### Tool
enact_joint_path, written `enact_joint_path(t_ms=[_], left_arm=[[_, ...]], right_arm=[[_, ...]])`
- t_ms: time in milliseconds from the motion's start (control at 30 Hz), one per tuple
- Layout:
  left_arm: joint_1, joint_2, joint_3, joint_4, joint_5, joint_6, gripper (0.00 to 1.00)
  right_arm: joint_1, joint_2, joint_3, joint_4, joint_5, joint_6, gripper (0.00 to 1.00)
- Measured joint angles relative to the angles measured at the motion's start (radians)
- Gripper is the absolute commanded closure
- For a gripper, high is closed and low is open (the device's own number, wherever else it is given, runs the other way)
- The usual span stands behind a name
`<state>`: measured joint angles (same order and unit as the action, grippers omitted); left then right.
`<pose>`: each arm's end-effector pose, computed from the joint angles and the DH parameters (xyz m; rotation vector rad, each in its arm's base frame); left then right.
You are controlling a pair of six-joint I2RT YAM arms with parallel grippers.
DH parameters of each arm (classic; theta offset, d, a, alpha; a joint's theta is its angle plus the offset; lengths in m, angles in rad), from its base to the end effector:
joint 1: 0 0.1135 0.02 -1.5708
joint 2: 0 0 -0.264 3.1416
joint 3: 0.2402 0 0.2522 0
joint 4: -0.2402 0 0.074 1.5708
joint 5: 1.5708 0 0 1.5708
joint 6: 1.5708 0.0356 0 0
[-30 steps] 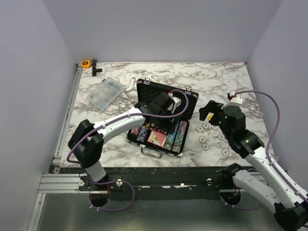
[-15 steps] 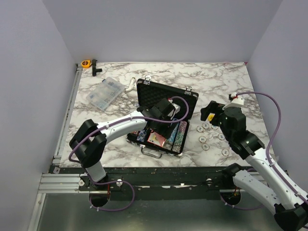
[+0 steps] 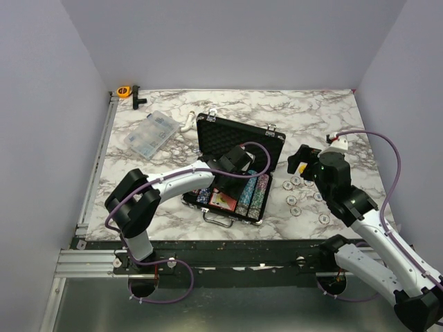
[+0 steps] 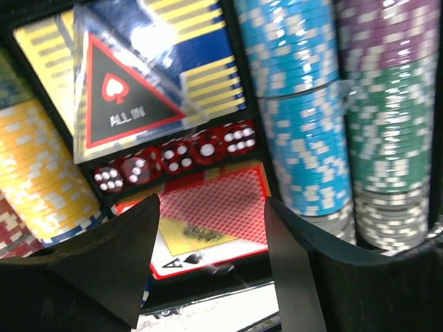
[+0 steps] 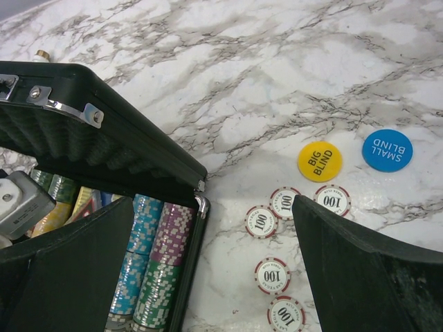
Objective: Pack up texas hold em set
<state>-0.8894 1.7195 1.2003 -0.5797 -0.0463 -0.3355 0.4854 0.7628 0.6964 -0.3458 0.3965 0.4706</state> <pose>0.2226 -0.2719 0.2075 0.7268 2.6119 -0.3234 0.1616 0.0697 0.2967 0.2406 1.9419 0.2378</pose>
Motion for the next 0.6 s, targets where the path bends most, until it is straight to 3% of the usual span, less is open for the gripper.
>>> enact_joint_path(t_ms=[400, 600], left_arm=[[0.024, -0.011, -0.032, -0.052, -0.031, -0.023, 0.25], [0.065, -0.167, -0.097, 0.002, -0.008, -0.061, 0.16]], right_arm=[[0.000, 0.002, 0.000, 0.000, -0.001, 0.000, 0.00], [0.000, 0.002, 0.000, 0.000, -0.001, 0.000, 0.00]])
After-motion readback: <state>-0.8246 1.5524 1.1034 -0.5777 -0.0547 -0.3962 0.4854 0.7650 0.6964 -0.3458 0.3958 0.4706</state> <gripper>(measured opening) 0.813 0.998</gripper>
